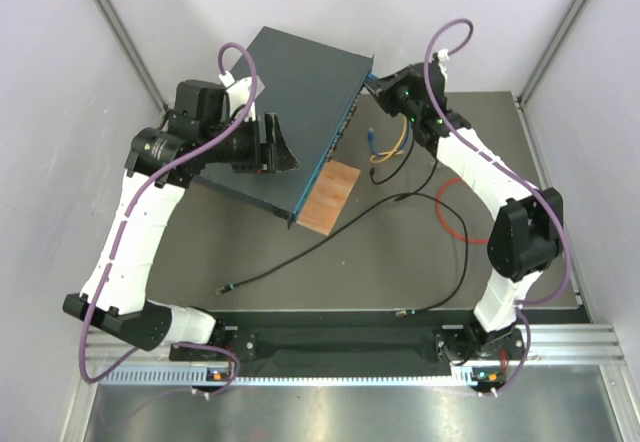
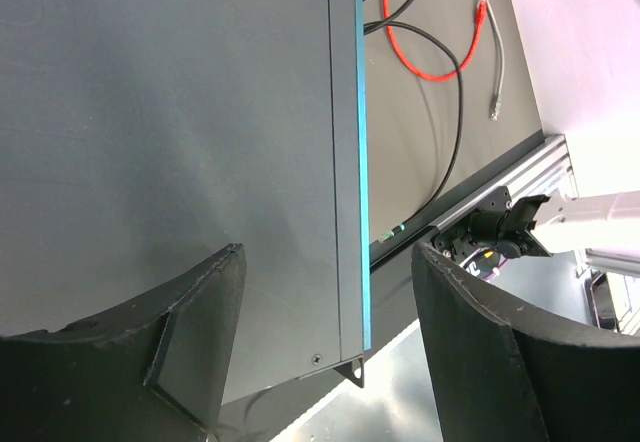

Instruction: Pull the plug from the switch port

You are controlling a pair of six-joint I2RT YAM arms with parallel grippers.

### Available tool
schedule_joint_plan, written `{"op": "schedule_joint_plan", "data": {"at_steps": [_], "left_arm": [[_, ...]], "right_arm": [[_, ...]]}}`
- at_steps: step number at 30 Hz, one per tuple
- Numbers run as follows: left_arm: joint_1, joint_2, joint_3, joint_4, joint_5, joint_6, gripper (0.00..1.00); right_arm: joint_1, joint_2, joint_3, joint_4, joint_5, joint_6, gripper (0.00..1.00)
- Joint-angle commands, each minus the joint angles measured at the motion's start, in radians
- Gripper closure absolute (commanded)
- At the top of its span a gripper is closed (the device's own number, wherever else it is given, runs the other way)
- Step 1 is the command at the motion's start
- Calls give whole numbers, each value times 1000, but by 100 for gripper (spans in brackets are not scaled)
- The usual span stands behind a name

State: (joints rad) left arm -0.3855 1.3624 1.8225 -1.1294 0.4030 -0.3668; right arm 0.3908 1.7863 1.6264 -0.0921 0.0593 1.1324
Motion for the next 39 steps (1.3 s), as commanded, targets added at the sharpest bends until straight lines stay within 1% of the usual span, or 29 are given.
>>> {"op": "schedule_joint_plan", "data": {"at_steps": [1, 2, 3, 4, 5, 7, 8, 9, 10, 11, 13, 14, 16, 17, 18, 21, 23, 24, 26, 28, 29, 30, 31, 33, 34, 36, 38, 39], "left_arm": [[4, -34, -6, 26, 3, 11, 28], [4, -36, -8, 28, 5, 11, 28], [2, -36, -8, 29, 7, 9, 28], [2, -36, -9, 29, 8, 9, 28], [2, -36, -8, 28, 8, 11, 28], [4, -42, -11, 28, 5, 12, 28], [4, -43, -11, 28, 5, 12, 28], [4, -43, -11, 26, 2, 14, 28], [4, -46, -11, 25, 2, 15, 28], [2, -48, -11, 23, 2, 17, 28], [4, -48, -14, 26, 3, 17, 28], [4, -46, -12, 26, 5, 19, 28], [4, -46, -12, 29, 0, 20, 28], [2, -49, -18, 33, 2, 20, 28], [4, -51, -22, 37, 5, 17, 28], [4, -54, -29, 57, 2, 12, 28], [2, -55, -34, 71, -3, 9, 28], [2, -54, -34, 75, -4, 8, 28], [2, -55, -37, 83, -12, 3, 28], [2, -57, -38, 95, -26, 0, 28], [4, -56, -38, 103, -32, 0, 28], [4, -55, -34, 103, -36, 0, 28], [2, -52, -31, 105, -39, 2, 28], [2, -49, -31, 105, -47, 12, 28], [4, -49, -31, 106, -59, 19, 28], [2, -48, -37, 111, -67, 37, 28], [4, -46, -28, 109, -90, 57, 28], [4, -43, -22, 108, -93, 65, 28]], "right_arm": [[-52, -77, -187, 352, -64, 105, 100], [-53, -77, -233, 430, -116, 225, 100], [-55, -74, -311, 606, -127, 283, 100], [-58, -65, -335, 664, -140, 340, 100], [-58, -41, -361, 743, -157, 457, 100], [-58, -15, -416, 915, -167, 558, 100], [-56, -1, -427, 940, -165, 622, 100], [-59, 2, -428, 956, -167, 630, 100], [-61, -1, -421, 922, -176, 621, 100], [-61, -28, -412, 872, -177, 554, 100], [-61, -62, -372, 743, -182, 474, 100], [-58, -100, -361, 627, -179, 395, 100], [-61, -131, -350, 573, -182, 333, 100], [-61, -158, -341, 487, -185, 313, 100], [-61, -177, -330, 441, -187, 290, 100], [-61, -281, -344, 281, -194, 204, 100], [-63, -358, -324, 182, -219, 118, 100], [-70, -382, -292, 52, -223, 93, 100], [-79, -453, -269, -30, -251, 50, 100], [-89, -511, -225, -160, -263, 46, 100], [-99, -525, -170, -252, -263, 32, 100], [-104, -533, -139, -253, -259, 32, 100], [-113, -553, -114, -323, -256, 30, 100], [-132, -568, -70, -353, -256, 23, 100], [-141, -574, -51, -410, -225, -11, 100], [-180, -576, -7, -461, -191, -66, 100], [-246, -568, 0, -541, -202, -92, 100], [-316, -573, -41, -555, -210, -83, 100]]}}
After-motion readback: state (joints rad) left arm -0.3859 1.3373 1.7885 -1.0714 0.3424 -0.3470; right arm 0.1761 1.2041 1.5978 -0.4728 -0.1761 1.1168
